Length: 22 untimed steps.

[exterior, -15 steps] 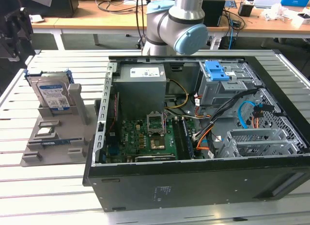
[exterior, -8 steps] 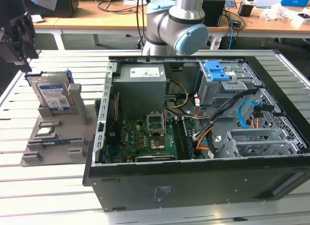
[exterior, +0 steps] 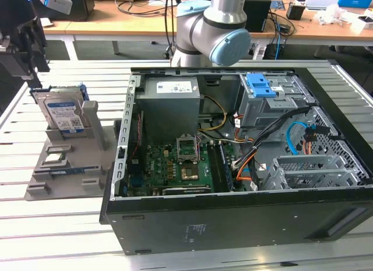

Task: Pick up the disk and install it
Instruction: 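Pick up the disk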

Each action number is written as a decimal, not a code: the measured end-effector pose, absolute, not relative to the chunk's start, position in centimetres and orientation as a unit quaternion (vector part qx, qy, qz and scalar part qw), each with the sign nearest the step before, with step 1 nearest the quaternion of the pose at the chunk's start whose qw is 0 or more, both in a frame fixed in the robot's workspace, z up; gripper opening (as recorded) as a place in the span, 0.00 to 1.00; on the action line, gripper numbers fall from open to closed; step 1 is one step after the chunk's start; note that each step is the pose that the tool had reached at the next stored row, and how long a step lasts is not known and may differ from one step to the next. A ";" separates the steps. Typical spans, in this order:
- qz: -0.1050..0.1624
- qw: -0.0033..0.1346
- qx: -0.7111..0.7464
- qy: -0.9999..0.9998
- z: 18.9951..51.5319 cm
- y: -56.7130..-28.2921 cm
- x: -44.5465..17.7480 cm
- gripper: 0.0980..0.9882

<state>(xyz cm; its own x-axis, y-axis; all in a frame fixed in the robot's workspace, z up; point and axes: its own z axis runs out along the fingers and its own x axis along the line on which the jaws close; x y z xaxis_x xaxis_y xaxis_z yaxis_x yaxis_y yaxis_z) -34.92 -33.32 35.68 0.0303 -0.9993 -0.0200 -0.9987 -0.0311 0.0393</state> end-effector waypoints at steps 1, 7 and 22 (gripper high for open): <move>-0.021 0.007 0.718 -0.696 35.6 -33.3 -34.9 0.56; -0.021 0.007 0.718 -0.695 35.0 -33.3 -34.7 0.56; -0.020 0.008 0.726 -0.687 32.5 -32.6 -34.7 0.56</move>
